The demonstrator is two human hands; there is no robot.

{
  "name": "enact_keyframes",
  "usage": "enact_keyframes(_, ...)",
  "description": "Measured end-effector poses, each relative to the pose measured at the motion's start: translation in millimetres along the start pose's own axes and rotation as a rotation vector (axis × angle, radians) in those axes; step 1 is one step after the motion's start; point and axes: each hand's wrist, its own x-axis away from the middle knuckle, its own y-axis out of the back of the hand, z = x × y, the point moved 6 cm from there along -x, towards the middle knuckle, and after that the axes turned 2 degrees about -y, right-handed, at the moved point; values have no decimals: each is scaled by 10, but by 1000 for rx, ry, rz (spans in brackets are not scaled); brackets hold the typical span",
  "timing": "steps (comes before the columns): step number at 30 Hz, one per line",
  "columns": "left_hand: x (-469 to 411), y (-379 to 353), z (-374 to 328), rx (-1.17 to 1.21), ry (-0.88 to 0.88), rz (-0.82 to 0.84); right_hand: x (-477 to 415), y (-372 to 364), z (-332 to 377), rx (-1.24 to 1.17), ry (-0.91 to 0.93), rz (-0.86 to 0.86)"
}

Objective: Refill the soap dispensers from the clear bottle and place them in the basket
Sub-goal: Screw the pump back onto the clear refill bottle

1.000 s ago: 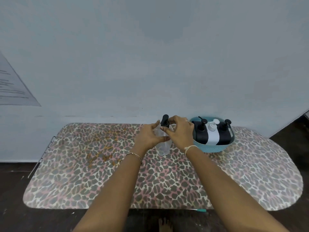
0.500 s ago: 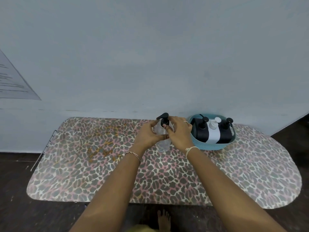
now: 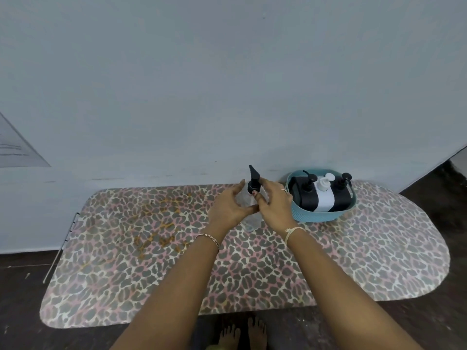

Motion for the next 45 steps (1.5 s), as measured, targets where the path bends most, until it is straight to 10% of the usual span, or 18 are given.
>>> enact_keyframes(36,-28,28,-54,0,21,-103,-149,16,120,545,106,-205)
enact_keyframes(45,-88,58,-34,45,38,-28,-221,28,52,280,89,-41)
